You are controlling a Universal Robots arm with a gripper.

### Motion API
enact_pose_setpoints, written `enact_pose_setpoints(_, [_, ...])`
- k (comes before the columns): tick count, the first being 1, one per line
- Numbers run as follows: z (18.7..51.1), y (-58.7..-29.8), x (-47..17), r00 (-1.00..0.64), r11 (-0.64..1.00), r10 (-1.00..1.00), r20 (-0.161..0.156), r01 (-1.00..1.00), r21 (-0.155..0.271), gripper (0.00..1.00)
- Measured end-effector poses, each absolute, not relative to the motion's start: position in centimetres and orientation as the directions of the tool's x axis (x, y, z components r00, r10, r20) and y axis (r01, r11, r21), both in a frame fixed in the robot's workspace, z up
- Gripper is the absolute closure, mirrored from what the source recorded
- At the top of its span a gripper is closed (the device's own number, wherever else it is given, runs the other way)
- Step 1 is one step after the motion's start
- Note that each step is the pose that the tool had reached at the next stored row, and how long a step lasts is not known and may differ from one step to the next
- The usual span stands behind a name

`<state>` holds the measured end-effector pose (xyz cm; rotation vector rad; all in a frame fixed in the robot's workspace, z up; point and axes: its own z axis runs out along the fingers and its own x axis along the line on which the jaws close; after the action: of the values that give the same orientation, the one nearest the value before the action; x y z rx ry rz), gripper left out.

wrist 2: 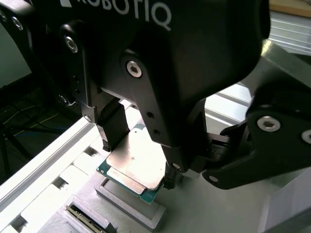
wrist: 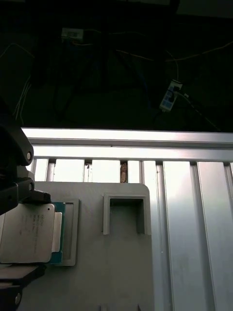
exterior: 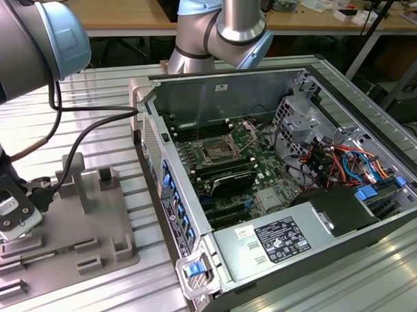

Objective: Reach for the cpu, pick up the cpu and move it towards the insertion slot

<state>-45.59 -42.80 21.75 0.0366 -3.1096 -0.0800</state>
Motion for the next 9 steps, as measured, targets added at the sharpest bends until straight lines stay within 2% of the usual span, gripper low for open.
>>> enact_pose_setpoints(9, [21.92, -42.80, -45.59, -0.999, 0.998, -0.024, 0.030, -0.023, 0.052, 0.45])
